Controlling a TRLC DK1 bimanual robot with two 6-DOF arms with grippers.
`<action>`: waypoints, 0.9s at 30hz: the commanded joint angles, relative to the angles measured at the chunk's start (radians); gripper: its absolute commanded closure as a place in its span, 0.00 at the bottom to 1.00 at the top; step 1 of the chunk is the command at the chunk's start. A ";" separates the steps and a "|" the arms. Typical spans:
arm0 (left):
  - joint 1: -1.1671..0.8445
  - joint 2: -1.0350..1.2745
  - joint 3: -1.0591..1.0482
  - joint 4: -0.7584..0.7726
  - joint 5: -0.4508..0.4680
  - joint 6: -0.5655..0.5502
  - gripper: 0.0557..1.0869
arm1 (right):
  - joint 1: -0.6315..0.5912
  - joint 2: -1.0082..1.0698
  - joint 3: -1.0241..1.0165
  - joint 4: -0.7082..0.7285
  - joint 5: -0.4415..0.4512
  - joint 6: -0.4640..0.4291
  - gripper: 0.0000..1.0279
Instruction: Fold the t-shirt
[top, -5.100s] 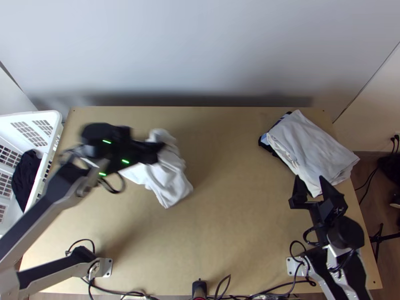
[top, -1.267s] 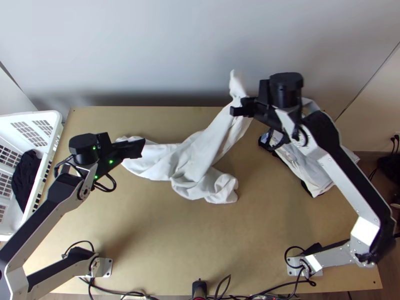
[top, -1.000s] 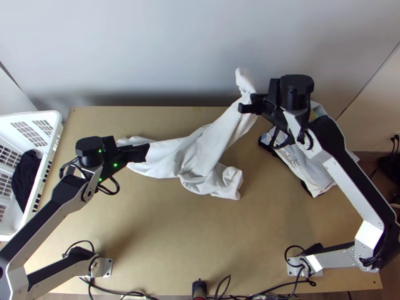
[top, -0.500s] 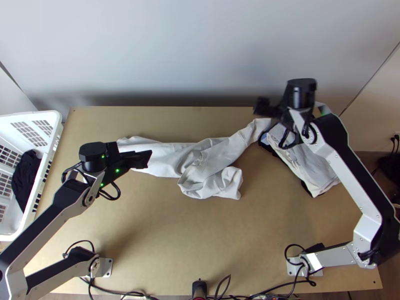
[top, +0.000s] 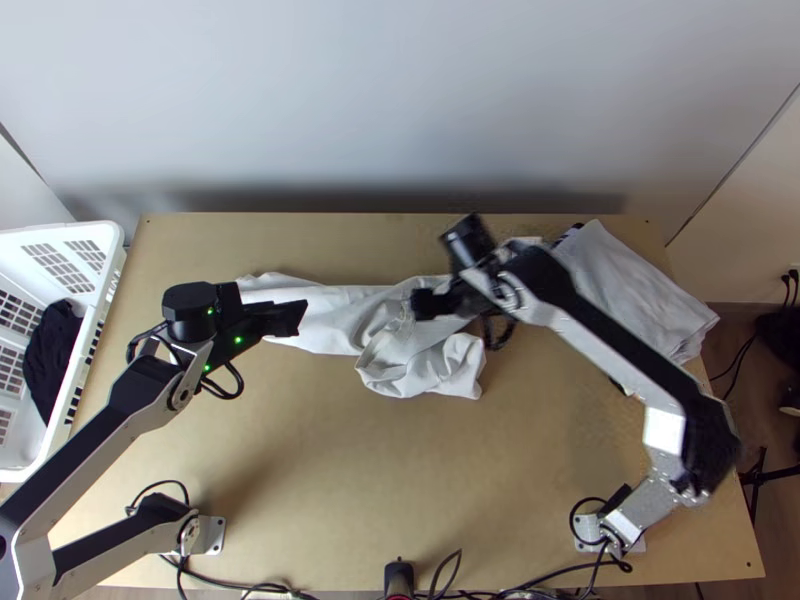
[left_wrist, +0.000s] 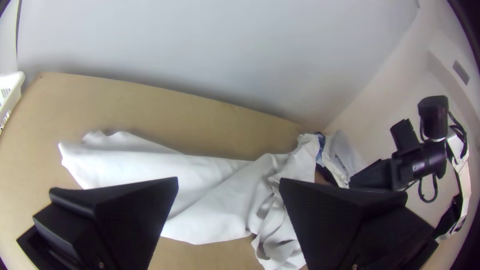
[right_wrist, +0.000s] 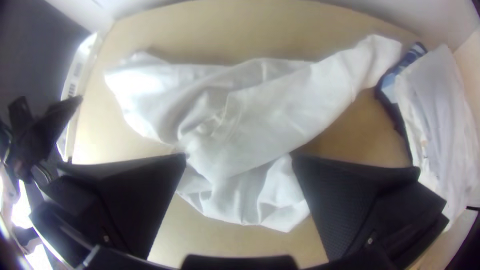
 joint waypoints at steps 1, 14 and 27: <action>0.013 -0.013 0.004 -0.018 -0.004 0.002 0.05 | 0.119 0.101 -0.065 0.150 -0.060 -0.158 0.04; 0.043 -0.005 -0.005 -0.007 -0.002 0.007 0.05 | 0.322 0.136 -0.145 0.161 -0.127 -0.259 0.04; 0.095 -0.071 -0.091 0.042 -0.001 -0.012 0.05 | 0.302 0.289 -0.108 0.343 -0.142 -0.412 0.04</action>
